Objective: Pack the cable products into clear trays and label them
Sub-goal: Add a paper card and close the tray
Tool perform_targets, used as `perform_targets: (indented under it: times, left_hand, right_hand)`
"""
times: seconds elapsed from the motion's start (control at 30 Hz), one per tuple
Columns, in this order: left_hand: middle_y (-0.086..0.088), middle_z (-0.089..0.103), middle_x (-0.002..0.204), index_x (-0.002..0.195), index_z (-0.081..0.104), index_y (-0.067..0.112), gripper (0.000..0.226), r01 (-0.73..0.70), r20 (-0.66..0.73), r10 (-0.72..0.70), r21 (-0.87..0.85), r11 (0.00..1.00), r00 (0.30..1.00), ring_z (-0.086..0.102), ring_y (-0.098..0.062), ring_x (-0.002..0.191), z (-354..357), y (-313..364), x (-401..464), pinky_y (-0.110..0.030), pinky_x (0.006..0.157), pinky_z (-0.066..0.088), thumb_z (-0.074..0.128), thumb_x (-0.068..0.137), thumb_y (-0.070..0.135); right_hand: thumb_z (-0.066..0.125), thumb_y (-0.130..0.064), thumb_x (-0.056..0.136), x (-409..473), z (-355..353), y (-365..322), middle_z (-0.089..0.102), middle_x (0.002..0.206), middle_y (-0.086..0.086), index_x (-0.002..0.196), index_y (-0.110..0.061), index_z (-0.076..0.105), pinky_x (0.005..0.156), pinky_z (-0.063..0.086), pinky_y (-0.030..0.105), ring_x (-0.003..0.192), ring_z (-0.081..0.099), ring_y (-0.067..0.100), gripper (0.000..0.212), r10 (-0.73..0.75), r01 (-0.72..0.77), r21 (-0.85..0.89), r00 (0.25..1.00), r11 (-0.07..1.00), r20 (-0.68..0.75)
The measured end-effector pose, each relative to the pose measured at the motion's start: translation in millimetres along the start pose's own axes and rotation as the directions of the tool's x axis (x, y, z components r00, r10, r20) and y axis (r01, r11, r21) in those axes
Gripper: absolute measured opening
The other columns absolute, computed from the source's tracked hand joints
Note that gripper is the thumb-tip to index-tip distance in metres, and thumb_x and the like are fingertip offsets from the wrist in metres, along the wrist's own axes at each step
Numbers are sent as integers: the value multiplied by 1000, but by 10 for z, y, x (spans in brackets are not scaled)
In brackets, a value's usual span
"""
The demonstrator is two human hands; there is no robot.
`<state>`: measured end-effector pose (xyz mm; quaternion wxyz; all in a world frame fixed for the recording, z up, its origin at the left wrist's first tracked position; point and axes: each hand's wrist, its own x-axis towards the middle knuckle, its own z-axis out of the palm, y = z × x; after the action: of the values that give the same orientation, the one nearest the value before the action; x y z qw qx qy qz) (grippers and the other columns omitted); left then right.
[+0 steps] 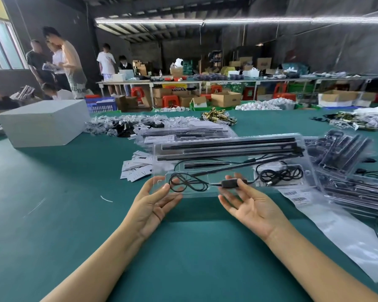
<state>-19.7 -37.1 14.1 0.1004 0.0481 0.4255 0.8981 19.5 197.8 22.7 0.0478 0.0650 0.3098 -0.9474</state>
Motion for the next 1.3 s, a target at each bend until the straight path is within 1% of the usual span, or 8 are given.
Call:
perform_targets:
  times: [0.3, 0.4, 0.5, 0.7, 0.77, 0.93, 1.13, 1.3]
  left_hand:
    - [-10, 74, 78, 85, 56, 11, 11, -47, -154, 61, 93, 995, 986, 72, -26, 65, -299, 344, 57, -33, 65, 61, 58, 79, 1]
    - [-13, 73, 82, 84, 56, 11, 13, -31, -169, 48, 101, 994, 984, 71, -26, 65, -380, 402, 76, -32, 64, 60, 54, 86, -2]
    - [-9, 71, 72, 80, 57, 6, 10, -59, -230, 115, 239, 969, 966, 70, -23, 60, -408, 422, 83, -28, 58, 59, 57, 85, -2]
    - [-2, 62, 73, 91, 60, 12, 38, 44, -294, 272, 749, 661, 916, 60, -15, 62, -368, 273, 73, -30, 59, 48, 65, 69, 43]
    - [-3, 65, 81, 106, 57, 23, 51, 106, -306, 353, 868, 485, 884, 61, -19, 79, -354, 242, 55, -37, 74, 48, 56, 66, 56]
    - [2, 65, 78, 107, 57, 38, 35, 197, -204, 431, 978, 62, 879, 59, -21, 77, -312, 199, 15, -29, 60, 39, 40, 81, 54]
    - [5, 54, 72, 115, 53, 40, 35, 226, -92, 452, 941, -252, 887, 52, -23, 75, -317, 181, -6, -29, 58, 35, 32, 89, 49]
    - [8, 47, 63, 117, 53, 42, 38, 250, -54, 467, 895, -369, 882, 50, -22, 71, -372, 187, 20, -26, 53, 32, 29, 91, 55]
  right_hand:
    - [70, -24, 83, 69, -282, -434, 67, 102, 2, 95, -12, 61, 79, 49, 44, 103, 61, 26, 19, -141, 193, 130, 932, 972, -333]
    - [66, -16, 87, 101, -302, -454, 66, 92, 0, 94, -11, 58, 89, 48, 41, 96, 61, 20, 11, -164, 197, 51, 914, 979, -370]
    - [64, -11, 88, 109, -291, -480, 66, 66, -1, 86, -12, 60, 68, 53, 31, 73, 61, 15, 5, -240, 191, -159, 881, 969, -408]
    - [66, -12, 87, 127, -379, -529, 63, 76, 4, 81, -11, 62, 48, 54, 24, 62, 59, 17, 7, -400, 149, -466, 766, 872, -504]
    - [66, -19, 86, 145, -407, -533, 60, 76, 8, 75, -7, 58, 56, 54, 33, 61, 57, 20, 17, -513, 67, -656, 685, 751, -517]
    - [55, -30, 93, 133, -451, -498, 42, 79, 11, 59, -7, 37, 59, 31, 33, 66, 37, 25, 45, -736, -169, -932, 574, 322, -358]
    - [33, -30, 100, 29, -369, -392, 46, 121, 23, 115, 2, 50, 69, 36, 38, 89, 51, 37, 40, -760, -360, -920, 638, -153, -124]
    - [20, -43, 100, -83, -275, -326, 58, 121, 6, 111, -18, 63, 79, 42, 37, 107, 51, 34, 51, -664, -490, -634, 746, -599, 50]
